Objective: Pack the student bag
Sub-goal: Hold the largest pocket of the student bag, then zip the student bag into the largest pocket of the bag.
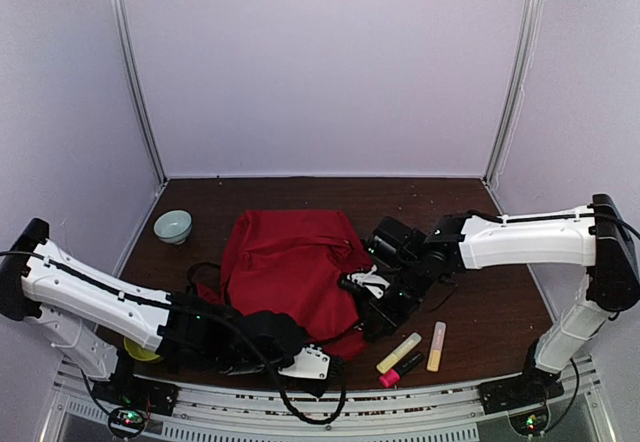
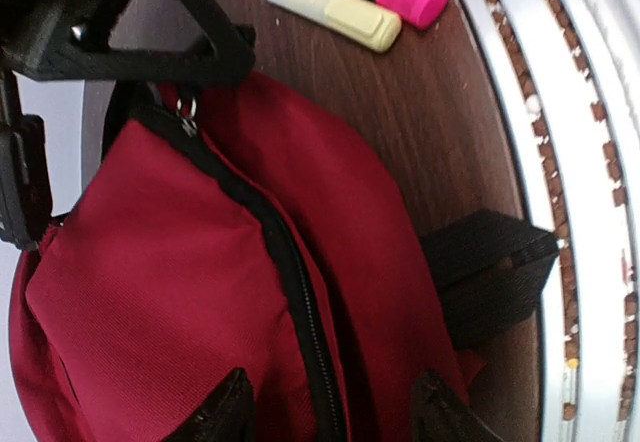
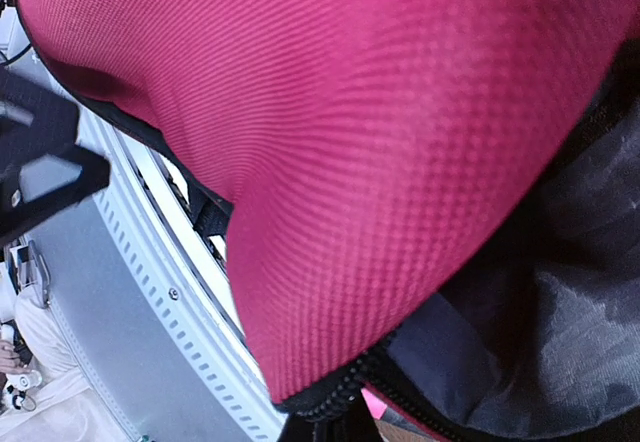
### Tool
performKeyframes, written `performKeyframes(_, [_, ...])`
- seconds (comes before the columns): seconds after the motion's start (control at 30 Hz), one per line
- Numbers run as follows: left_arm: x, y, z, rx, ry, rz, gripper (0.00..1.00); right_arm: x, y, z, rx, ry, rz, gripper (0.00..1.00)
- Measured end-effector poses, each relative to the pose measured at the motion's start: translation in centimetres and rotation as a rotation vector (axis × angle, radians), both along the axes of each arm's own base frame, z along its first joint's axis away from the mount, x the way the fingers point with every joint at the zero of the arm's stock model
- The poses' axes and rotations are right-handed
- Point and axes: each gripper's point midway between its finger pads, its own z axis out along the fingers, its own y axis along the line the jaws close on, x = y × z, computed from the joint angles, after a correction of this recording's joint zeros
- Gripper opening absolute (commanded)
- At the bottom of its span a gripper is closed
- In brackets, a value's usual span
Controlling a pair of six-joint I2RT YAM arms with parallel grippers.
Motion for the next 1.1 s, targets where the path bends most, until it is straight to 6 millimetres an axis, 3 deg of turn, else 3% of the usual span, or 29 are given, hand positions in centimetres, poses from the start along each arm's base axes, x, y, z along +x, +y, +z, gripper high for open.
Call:
performKeyframes(0.13, [1.5,0.9,-1.2,0.081,-0.092,0.034,0.51,0.0,-0.3,0.4,0.005,0.005,-0.006,0.0])
performKeyframes(0.17, [2.1,1.2,-1.3,0.101,-0.126,0.053,0.42,0.0,-0.4,0.7,0.009,0.003,-0.009,0.0])
performKeyframes(0.27, [3.4,2.0,-1.4,0.137,-0.206,0.108,0.0,0.4,-0.7,1.3,0.019,-0.005,-0.019,0.0])
performKeyframes(0.47, [4.9,3.1,0.0,0.135,-0.302,0.221,0.0,2.7,-1.8,1.9,0.018,-0.037,-0.082,0.0])
performKeyframes(0.9, [4.2,3.3,4.6,-0.111,-0.251,0.34,0.0,10.0,-2.3,5.5,0.085,-0.197,-0.182,0.0])
performKeyframes(1.1, [4.0,4.5,5.8,-0.186,-0.207,0.362,0.0,9.6,-1.1,6.9,0.146,-0.174,-0.132,0.0])
